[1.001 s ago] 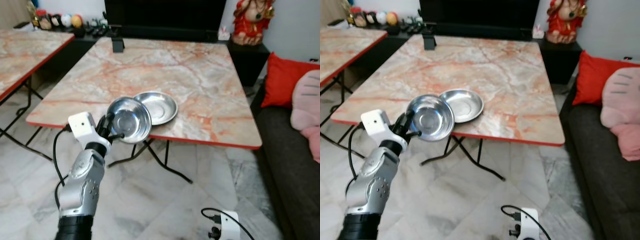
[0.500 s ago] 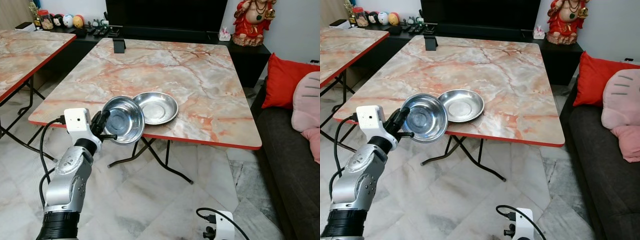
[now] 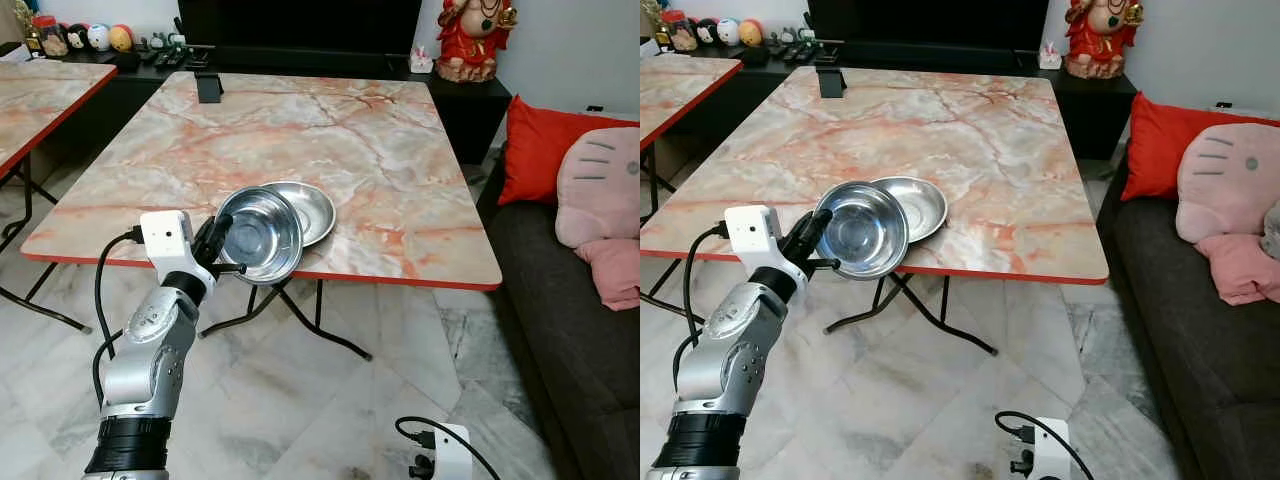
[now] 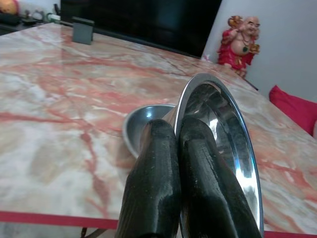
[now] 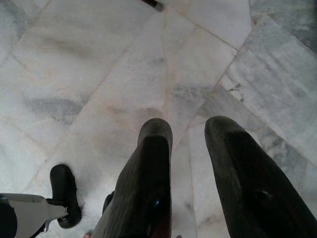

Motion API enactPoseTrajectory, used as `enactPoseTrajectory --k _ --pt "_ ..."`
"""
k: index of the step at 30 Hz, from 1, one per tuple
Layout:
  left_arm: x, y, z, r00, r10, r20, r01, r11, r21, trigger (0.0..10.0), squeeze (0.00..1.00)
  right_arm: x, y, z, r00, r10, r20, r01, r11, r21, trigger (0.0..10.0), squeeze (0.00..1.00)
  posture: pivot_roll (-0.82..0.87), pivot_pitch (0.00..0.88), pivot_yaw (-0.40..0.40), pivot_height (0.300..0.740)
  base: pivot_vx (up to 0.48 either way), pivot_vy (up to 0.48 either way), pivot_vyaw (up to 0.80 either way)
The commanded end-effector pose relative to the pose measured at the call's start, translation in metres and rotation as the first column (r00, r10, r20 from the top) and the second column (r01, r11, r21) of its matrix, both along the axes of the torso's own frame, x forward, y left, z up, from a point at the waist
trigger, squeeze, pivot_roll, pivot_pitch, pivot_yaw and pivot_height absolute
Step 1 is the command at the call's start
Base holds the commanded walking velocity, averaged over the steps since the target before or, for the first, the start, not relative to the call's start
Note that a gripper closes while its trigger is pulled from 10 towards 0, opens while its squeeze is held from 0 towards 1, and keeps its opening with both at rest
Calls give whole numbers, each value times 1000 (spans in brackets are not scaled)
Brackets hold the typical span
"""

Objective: Setting the table

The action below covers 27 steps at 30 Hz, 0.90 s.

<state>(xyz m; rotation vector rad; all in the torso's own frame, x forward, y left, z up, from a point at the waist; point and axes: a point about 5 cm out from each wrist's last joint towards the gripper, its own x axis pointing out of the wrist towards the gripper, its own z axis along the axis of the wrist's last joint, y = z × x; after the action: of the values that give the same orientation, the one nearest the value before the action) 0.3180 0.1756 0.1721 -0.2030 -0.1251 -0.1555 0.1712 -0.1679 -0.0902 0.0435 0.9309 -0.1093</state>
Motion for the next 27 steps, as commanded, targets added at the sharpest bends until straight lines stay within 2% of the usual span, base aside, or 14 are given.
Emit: enactPoseTrajectory --k 1,8,13,27 --pt "1 0 3 1000 -9 9 9 1000 -6 10000 0 -1 -1 0 1000 -6 -3 6 1000 -2 10000 0 40 0 -24 740 0 0 0" --pt "1 -3 2 1000 -16 8 16 1000 -11 10000 0 -3 1 -1 1000 -10 -7 10 1000 6 10000 0 42 0 -20 740 0 0 0" --pt "1 -3 2 1000 -17 5 18 1000 -12 10000 0 -2 1 -1 1000 -10 -4 10 1000 12 10000 0 42 0 -19 740 253 0 -739" --pt "1 -5 3 1000 -16 10 16 1000 -15 10000 0 -1 1 0 1000 -6 5 6 1000 9 10000 0 43 0 -22 740 267 0 0"
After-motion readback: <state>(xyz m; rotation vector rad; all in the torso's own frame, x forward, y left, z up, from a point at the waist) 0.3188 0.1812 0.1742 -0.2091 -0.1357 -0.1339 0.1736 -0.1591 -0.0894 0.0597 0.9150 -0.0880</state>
